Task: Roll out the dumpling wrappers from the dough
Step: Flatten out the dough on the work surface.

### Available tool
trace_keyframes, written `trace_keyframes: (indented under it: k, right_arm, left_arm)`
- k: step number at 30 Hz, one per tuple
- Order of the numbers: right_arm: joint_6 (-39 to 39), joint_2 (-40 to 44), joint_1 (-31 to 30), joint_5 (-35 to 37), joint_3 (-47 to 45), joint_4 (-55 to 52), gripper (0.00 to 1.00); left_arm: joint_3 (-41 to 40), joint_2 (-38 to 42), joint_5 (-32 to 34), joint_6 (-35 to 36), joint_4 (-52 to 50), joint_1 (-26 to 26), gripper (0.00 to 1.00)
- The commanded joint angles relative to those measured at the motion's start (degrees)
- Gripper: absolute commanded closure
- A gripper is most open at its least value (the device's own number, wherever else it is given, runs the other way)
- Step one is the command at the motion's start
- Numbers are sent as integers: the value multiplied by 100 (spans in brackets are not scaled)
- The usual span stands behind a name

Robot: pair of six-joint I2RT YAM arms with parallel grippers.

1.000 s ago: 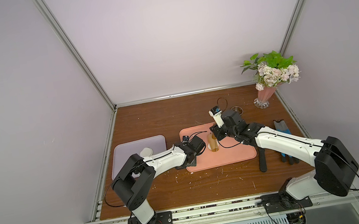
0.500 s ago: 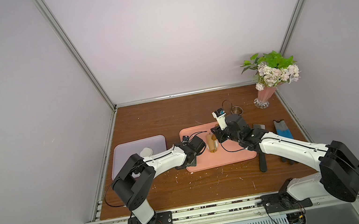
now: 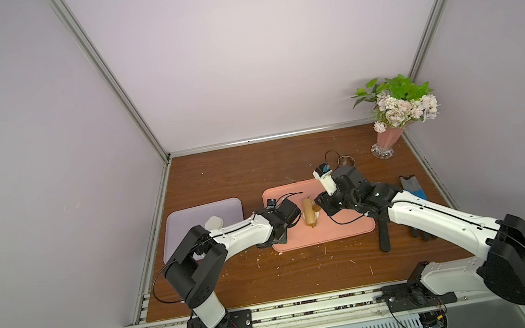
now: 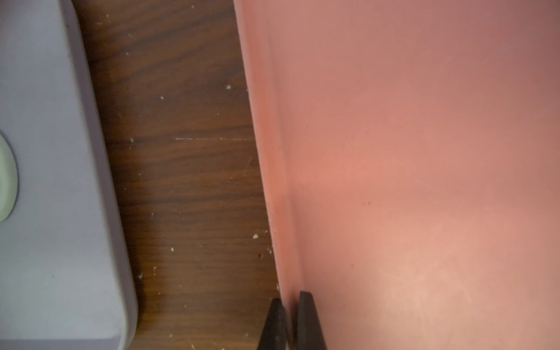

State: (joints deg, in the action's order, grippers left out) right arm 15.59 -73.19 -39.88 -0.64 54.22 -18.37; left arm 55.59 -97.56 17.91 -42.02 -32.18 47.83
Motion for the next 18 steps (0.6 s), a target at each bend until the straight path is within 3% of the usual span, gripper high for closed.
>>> trace_keyframes:
  k: [1,13,18]
  right_arm:
    - [197,384,27,-299,79,-290,100]
    - [210,735,230,-112,15,-96,100]
    - [236,691,326,-164,71,-76,100]
  left_arm:
    - [-67,-264,-389,100,-99,113,100]
    - [72,-194,-298,113,-140,112,100]
    - [204,-134,-253,144,-177,118,84]
